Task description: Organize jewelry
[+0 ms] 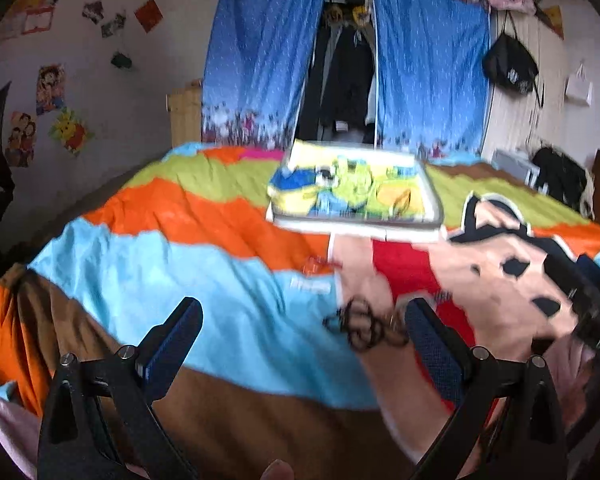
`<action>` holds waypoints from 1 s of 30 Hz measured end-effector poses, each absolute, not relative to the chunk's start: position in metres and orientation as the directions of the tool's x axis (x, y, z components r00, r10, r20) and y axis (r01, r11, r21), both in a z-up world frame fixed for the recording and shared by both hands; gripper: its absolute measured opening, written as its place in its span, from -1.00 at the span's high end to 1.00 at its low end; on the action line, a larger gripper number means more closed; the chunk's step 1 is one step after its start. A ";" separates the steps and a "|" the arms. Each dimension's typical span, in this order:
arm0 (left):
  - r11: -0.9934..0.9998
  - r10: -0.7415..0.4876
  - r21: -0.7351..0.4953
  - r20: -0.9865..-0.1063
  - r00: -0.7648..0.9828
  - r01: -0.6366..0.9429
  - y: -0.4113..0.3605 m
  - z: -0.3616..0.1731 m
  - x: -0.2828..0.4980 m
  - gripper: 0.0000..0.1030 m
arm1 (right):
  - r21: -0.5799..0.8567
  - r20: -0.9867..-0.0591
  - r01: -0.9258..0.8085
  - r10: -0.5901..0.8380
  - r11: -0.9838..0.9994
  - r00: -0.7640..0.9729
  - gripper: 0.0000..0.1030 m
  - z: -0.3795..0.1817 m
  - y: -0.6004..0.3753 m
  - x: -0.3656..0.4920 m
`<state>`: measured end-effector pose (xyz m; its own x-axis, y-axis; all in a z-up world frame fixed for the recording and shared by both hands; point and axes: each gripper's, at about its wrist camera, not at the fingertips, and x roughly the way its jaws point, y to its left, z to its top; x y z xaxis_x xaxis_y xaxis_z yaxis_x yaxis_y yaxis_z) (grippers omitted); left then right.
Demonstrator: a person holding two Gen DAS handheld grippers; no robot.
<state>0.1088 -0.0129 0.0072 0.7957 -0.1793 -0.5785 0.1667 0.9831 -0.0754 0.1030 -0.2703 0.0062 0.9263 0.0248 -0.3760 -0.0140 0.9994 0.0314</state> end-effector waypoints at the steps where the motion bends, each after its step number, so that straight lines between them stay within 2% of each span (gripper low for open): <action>1: 0.983 -0.178 -0.067 -0.607 0.775 0.173 -0.014 0.001 0.109 -0.93 | 0.052 -0.393 -0.007 0.027 0.999 0.919 -1.00 0.004 -0.273 0.103; 8: 0.965 -0.229 -0.078 -0.720 0.655 0.251 -0.021 -0.031 0.113 -0.93 | 0.259 -0.578 -0.002 0.157 0.966 0.801 -1.00 -0.023 -0.294 0.127; 12: 0.960 -0.260 -0.136 -0.753 0.604 0.244 -0.018 -0.040 0.124 -0.93 | 0.278 -0.615 -0.021 0.194 0.960 0.764 -1.00 -0.029 -0.292 0.137; 18: 0.961 -0.262 -0.153 -0.777 0.572 0.232 -0.017 -0.046 0.145 -0.93 | 0.268 -0.687 -0.055 0.231 0.962 0.690 -1.00 -0.043 -0.280 0.156; 25: 0.954 -0.282 -0.181 -0.820 0.498 0.240 -0.016 -0.064 0.178 -0.92 | 0.346 -0.732 -0.083 0.324 0.934 0.599 -1.00 -0.060 -0.281 0.187; 27: 0.949 -0.297 -0.198 -0.826 0.479 0.246 -0.016 -0.068 0.187 -0.91 | 0.373 -0.733 -0.108 0.364 0.922 0.574 -0.88 -0.065 -0.278 0.195; 29: 0.935 -0.339 -0.239 -0.823 0.457 0.262 -0.016 -0.073 0.197 -0.82 | 0.400 -0.740 -0.134 0.406 0.906 0.536 -0.48 -0.071 -0.274 0.205; 30: 0.928 -0.358 -0.259 -0.819 0.448 0.267 -0.016 -0.074 0.201 -0.70 | 0.407 -0.746 -0.139 0.416 0.903 0.520 -0.42 -0.074 -0.273 0.209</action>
